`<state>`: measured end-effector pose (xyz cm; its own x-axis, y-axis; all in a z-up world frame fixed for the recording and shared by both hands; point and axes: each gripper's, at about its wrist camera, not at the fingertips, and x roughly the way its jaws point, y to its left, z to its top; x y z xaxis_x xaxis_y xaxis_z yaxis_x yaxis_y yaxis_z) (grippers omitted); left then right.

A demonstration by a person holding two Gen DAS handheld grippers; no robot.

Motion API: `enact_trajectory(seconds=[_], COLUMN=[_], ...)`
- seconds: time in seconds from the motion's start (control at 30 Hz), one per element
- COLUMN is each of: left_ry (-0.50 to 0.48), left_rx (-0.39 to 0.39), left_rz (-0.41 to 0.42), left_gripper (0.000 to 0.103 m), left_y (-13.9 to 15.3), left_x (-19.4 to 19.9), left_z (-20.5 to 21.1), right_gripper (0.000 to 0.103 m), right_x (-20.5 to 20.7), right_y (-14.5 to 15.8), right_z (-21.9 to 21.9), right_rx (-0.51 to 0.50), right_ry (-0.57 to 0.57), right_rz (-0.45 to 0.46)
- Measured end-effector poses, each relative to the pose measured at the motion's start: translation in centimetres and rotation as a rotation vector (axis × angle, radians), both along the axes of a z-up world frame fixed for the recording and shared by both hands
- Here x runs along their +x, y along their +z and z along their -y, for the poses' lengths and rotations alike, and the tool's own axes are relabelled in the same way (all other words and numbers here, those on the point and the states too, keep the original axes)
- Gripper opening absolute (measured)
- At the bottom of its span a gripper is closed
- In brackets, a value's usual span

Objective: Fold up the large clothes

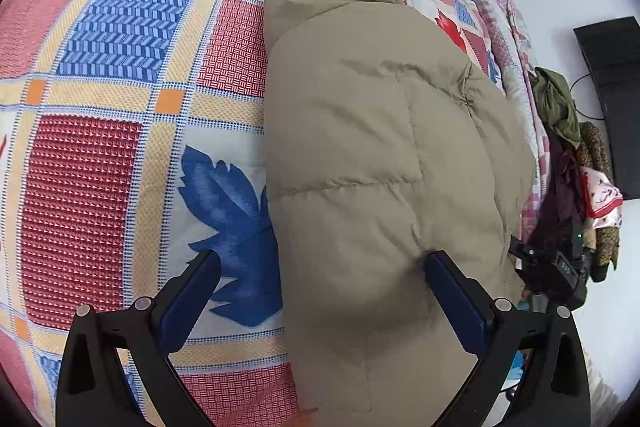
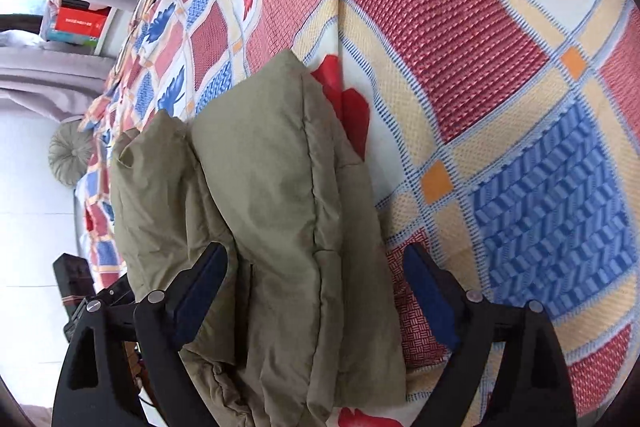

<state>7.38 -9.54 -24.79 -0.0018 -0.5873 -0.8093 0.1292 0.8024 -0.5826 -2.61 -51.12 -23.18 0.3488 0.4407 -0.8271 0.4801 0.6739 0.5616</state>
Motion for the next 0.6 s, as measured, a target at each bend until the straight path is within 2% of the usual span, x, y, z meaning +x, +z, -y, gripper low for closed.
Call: enact_trajectory(seconds=[0.2, 0.37, 0.4, 0.43, 0.5, 0.6], left_ry=[-0.008, -0.048, -0.055, -0.06, -0.07, -0.077], left_rx=[-0.066, -0.118, -0.129, -0.133, -0.131, -0.13], left_rz=[-0.03, -0.041, -0.045, -0.048, -0.045, -0.05], left_gripper=[0.103, 0.103, 0.103, 0.103, 0.103, 0.103], left_y=[-0.9, -1.1, -1.1, -1.1, -1.2, -1.5], left_x=[0.3, 0.4, 0.4, 0.4, 0.4, 0.5], left_z=[1.0, 2.6, 2.9, 3.1, 3.4, 3.7], right_gripper=[0.091, 0.092, 0.095, 0.102, 0.103, 0.103], right_x=[0.7, 1.7, 2.0, 2.2, 2.9, 4.2], right_y=[-2.1, -2.0, -1.7, -1.5, -1.0, -0.6], right_z=[0.6, 0.2, -0.1, -0.3, -1.1, -2.6], right_rx=[0.098, 0.243, 0.265, 0.271, 0.256, 0.182], right_ry=[-0.029, -0.011, 0.006, 0.025, 0.092, 0.215], right_rz=[-0.004, 0.1, 0.12, 0.131, 0.148, 0.121])
